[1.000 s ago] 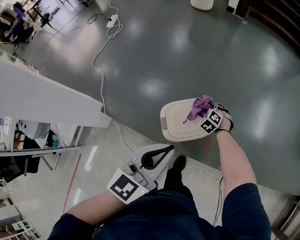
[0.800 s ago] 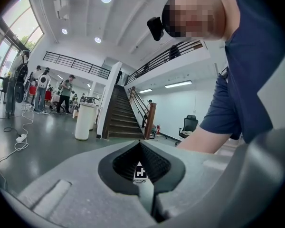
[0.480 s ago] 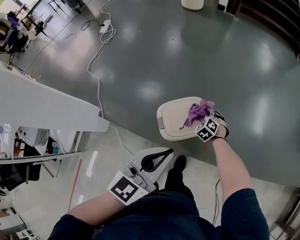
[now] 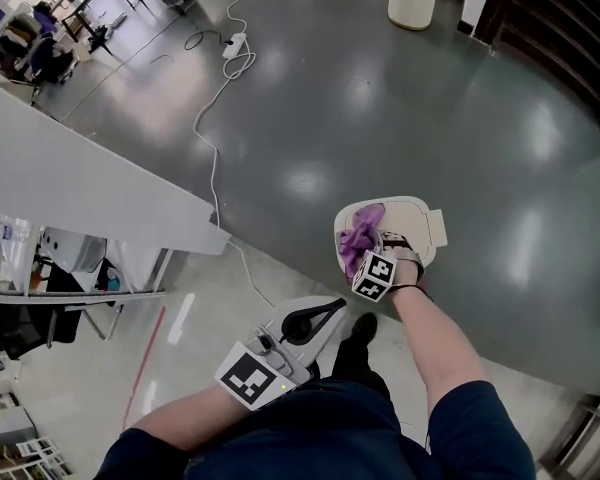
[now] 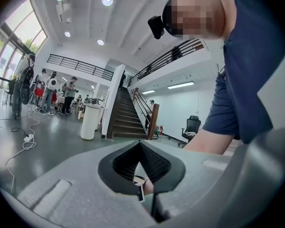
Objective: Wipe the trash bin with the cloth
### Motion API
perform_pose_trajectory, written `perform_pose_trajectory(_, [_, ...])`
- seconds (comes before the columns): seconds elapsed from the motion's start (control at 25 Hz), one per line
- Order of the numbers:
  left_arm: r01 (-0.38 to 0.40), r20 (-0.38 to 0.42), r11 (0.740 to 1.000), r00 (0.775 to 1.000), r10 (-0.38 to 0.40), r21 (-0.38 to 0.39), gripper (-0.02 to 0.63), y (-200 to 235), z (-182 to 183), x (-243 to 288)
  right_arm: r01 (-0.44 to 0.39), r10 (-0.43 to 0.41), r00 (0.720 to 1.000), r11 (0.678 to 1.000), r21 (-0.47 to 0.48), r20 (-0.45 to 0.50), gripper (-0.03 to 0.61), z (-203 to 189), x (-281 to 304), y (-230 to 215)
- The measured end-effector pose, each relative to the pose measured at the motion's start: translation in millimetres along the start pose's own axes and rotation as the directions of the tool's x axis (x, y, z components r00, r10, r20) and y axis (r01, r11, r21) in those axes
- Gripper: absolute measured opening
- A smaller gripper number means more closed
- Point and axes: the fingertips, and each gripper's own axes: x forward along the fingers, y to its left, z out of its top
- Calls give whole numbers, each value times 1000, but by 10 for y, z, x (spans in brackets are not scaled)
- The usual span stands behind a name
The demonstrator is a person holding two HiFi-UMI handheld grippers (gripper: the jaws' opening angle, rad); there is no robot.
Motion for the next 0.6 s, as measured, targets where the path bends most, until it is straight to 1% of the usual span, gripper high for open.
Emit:
perform_pose_trajectory(0.16, [-8,12,1000,1000,8,6,-12,22,7,-74,-39,44,998,994,-104,48,78,335,-37,411])
perform_pose_trajectory(0.24, [-7,14,1000,1000,7,1,-12,14,2,-103,-46,54,997,990,-131,58,78,377,-104,538])
perform_pose_trajectory(0.32, [0,15,1000,1000,0,-2,-12,-10,-3,-101,-51,58,997,990,-132,51,77,289,-139,607])
perform_pose_trajectory(0.4, [14,18,1000,1000,-14,-1,-12,-52,-6,-67,-47,52,998,991,-127,33,77,119,-164,616])
perform_pose_trajectory(0.6, [65,7,998,998,-65,11,-12,-293,-16,128,-21,20,1000,996,-89,-15,78,-442,-342,488])
